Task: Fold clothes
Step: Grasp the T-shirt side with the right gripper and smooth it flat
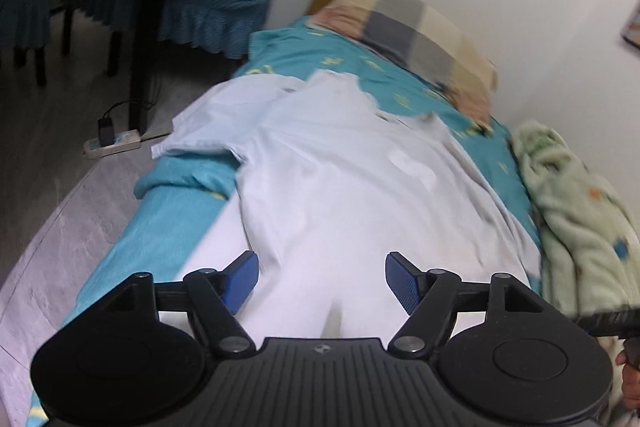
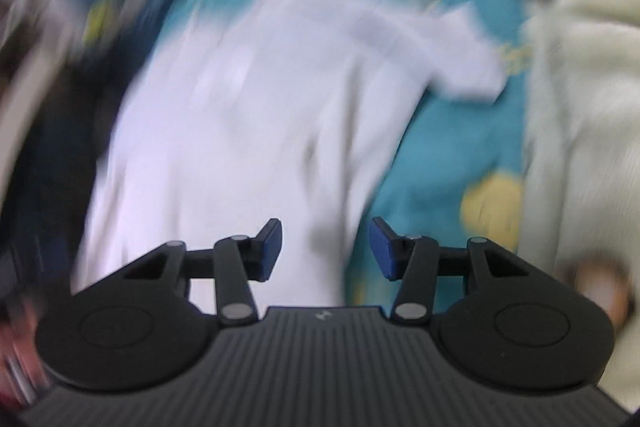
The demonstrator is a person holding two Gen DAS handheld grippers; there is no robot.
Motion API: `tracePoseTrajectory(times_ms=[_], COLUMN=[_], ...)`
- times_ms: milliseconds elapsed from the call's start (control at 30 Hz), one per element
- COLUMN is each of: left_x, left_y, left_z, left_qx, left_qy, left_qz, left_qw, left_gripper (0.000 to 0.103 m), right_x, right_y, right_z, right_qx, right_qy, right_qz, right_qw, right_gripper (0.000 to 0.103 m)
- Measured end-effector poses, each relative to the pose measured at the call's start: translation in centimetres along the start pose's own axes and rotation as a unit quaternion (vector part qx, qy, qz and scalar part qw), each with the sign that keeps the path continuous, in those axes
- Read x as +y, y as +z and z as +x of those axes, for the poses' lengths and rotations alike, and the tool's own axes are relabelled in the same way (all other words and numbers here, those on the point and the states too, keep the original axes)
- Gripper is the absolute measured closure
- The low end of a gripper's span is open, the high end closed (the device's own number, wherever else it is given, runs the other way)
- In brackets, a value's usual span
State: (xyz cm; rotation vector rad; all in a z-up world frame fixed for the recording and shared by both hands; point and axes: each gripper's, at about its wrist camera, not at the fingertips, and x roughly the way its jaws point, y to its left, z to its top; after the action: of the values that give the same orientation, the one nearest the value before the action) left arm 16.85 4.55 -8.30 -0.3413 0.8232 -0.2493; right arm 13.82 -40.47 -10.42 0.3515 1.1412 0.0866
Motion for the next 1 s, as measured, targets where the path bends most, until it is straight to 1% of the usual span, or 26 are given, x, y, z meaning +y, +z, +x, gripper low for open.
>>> tracePoseTrajectory(times_ms=[33, 67, 133, 167, 233, 300, 367, 400, 433, 467, 500, 600, 733, 800, 900, 933, 1000], left_x=[-0.3, -0.6, -1.1, -1.3, -1.6, -1.4, -0.9, -0.6, -0.2, 0.2, 0.5, 0.8, 0.8, 0.6, 0.4, 0.2, 0.0], left_y=[-0.5, -0.9, -1.2, -1.3, -1.3, -1.5, -1.7, -1.8, -1.8, -1.7, -1.6, -1.1, -1.0, -1.0, -1.2, -1.2, -1.3], left_z=[-0.6, -1.1, -1.8, -2.1, -1.9, -1.3, -0.7, -0.4, -0.3, -0.2, -0.3, -0.5, -0.5, -0.4, -0.5, -0.5, -0.5], left_qx=[0.004, 0.007, 0.002, -0.003, -0.008, -0.004, 0.003, 0.006, 0.009, 0.01, 0.008, -0.002, 0.001, 0.003, 0.005, 0.005, 0.004], left_qy=[-0.004, -0.007, -0.012, -0.015, -0.014, -0.014, -0.018, -0.02, -0.023, -0.026, -0.03, -0.033, -0.034, -0.033, -0.031, -0.03, -0.028], left_qz=[0.007, 0.014, 0.027, 0.034, 0.04, 0.043, 0.04, 0.038, 0.032, 0.024, 0.018, 0.012, 0.01, 0.013, 0.018, 0.021, 0.027], left_qw=[1.0, 0.9999, 0.9995, 0.9993, 0.999, 0.999, 0.999, 0.9991, 0.9992, 0.9993, 0.9994, 0.9994, 0.9994, 0.9994, 0.9993, 0.9993, 0.9992], left_gripper=[0.03, 0.03, 0.029, 0.028, 0.027, 0.027, 0.027, 0.027, 0.028, 0.028, 0.028, 0.028, 0.028, 0.028, 0.028, 0.028, 0.027], right_x=[1.0, 2.0, 3.7, 4.5, 5.5, 6.2, 7.2, 8.0, 8.9, 9.8, 10.5, 12.4, 14.4, 14.4, 13.7, 13.5, 12.6], right_y=[-1.6, -3.1, -5.7, -6.9, -7.7, -7.9, -8.4, -8.7, -8.9, -9.2, -9.5, -10.5, -11.9, -12.3, -12.6, -12.4, -11.2], right_z=[0.4, 0.7, 1.4, 1.4, 2.4, 3.6, 4.9, 5.1, 5.1, 4.9, 4.8, 3.9, 1.7, 1.4, 0.7, 0.2, -1.0], right_qx=[0.048, 0.094, 0.161, 0.183, 0.215, 0.236, 0.262, 0.267, 0.267, 0.269, 0.275, 0.296, 0.328, 0.336, 0.332, 0.321, 0.293], right_qy=[0.0, -0.001, -0.012, -0.023, -0.052, -0.078, -0.091, -0.099, -0.1, -0.099, -0.103, -0.111, -0.101, -0.105, -0.098, -0.093, -0.081], right_qz=[-0.033, -0.064, -0.115, -0.137, -0.163, -0.167, -0.18, -0.196, -0.209, -0.217, -0.23, -0.267, -0.301, -0.305, -0.301, -0.294, -0.264], right_qw=[0.998, 0.994, 0.98, 0.973, 0.962, 0.954, 0.944, 0.939, 0.935, 0.933, 0.928, 0.91, 0.89, 0.885, 0.889, 0.896, 0.915], right_gripper=[0.052, 0.052, 0.052, 0.052, 0.053, 0.053, 0.054, 0.062, 0.083, 0.091, 0.097, 0.099, 0.099, 0.099, 0.098, 0.097, 0.096])
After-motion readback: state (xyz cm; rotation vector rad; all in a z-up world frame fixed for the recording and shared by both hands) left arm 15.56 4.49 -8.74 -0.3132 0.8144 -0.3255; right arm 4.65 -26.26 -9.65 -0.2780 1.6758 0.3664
